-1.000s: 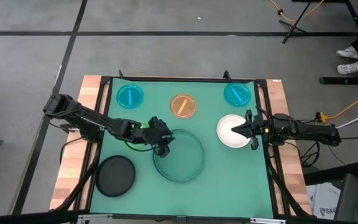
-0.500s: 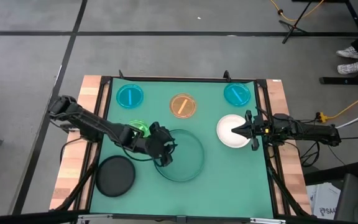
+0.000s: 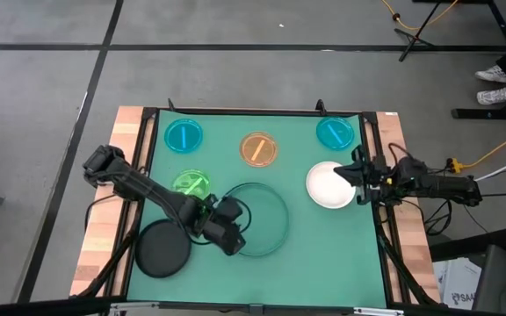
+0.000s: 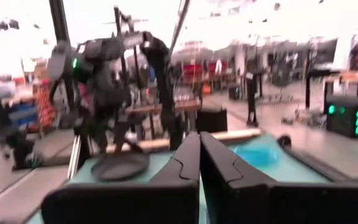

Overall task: Stack plastic plates
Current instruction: Stack the black plate on top of the green plate

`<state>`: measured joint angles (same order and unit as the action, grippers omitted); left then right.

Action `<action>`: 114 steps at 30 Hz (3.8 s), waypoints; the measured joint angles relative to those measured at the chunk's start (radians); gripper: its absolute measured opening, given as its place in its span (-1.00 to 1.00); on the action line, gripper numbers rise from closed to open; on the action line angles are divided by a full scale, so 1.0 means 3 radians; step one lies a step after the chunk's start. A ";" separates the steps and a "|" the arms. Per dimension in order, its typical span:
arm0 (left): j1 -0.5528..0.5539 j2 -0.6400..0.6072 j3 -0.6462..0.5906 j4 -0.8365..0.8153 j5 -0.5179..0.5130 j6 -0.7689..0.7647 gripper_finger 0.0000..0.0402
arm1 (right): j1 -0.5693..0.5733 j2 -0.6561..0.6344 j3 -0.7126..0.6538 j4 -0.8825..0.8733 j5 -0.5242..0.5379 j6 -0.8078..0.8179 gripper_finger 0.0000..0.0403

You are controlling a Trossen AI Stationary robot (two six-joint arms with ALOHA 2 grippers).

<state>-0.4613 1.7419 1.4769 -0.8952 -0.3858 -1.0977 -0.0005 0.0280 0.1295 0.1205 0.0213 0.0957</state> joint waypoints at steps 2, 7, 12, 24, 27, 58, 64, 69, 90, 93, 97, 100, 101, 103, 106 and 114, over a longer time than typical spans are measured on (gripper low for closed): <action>-0.0051 0.0040 0.0028 -0.0140 0.0220 -0.0330 -0.43 | 0.0000 0.0000 0.0000 0.0088 0.0050 -0.0066 -1.00; -0.0209 0.0142 0.0032 -0.0383 0.0737 -0.0931 -0.43 | 0.0000 0.0000 0.0000 0.0188 0.0278 -0.0271 -1.00; -0.0367 0.0181 0.0019 -0.0669 0.0988 -0.1512 -0.43 | 0.0000 0.0000 0.0000 0.0222 0.0448 -0.0351 -1.00; -0.0518 0.0178 -0.0342 -0.0753 0.1371 -0.2179 -0.43 | 0.0000 0.0000 0.0000 0.0181 0.0506 -0.0424 -1.00; -0.0517 0.0178 -0.0455 -0.0634 0.1412 -0.2183 -0.43 | 0.0000 0.0000 0.0000 0.0178 0.0504 -0.0424 -1.00; -0.0524 0.0178 -0.1198 0.0131 0.1514 -0.2211 -0.46 | 0.0000 0.0000 0.0000 0.0110 0.0493 -0.0424 -1.00; -0.0524 0.0178 -0.1198 0.0134 0.1474 -0.2142 -0.65 | 0.0001 0.0000 0.0000 0.0089 0.0495 -0.0424 -1.00; -0.0525 0.0178 -0.1198 0.0134 0.1476 -0.2066 -0.81 | 0.0000 0.0000 0.0000 0.0081 0.0502 -0.0424 -1.00; -0.0614 0.0161 -0.1174 0.0068 0.1607 -0.1888 -0.95 | 0.0000 0.0000 0.0000 0.0056 0.0503 -0.0424 -1.00; -0.0623 0.0161 -0.1021 -0.0195 0.1559 -0.1846 -0.95 | 0.0001 0.0000 0.0000 0.0055 0.0503 -0.0424 -1.00; -0.0623 0.0158 -0.0754 -0.0558 0.1364 -0.1765 -0.95 | 0.0000 0.0000 0.0000 0.0054 0.0503 -0.0424 -1.00; -0.0623 0.0158 -0.0531 -0.0789 0.1198 -0.1673 -0.95 | 0.0000 0.0000 0.0000 0.0054 0.0503 -0.0424 -1.00; -0.0622 0.0158 -0.0461 -0.0846 0.1128 -0.1635 -0.95 | 0.0000 0.0000 0.0000 0.0054 0.0503 -0.0424 -1.00; -0.0622 0.0158 -0.0329 -0.0911 0.0954 -0.1553 -0.95 | 0.0000 0.0000 0.0000 0.0054 0.0503 -0.0424 -1.00; -0.0600 0.0158 -0.0172 -0.0922 0.0666 -0.1387 -0.95 | 0.0000 0.0001 0.0001 0.0054 0.0503 -0.0424 -1.00; -0.0464 0.0158 0.0129 -0.0932 0.0376 -0.0990 -0.95 | 0.0000 0.0001 0.0001 0.0054 0.0503 -0.0424 -1.00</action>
<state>-0.6006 1.7893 1.5157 -1.1749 -0.2729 -1.3948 -0.0004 0.0283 0.1299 0.1368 0.1722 -0.0315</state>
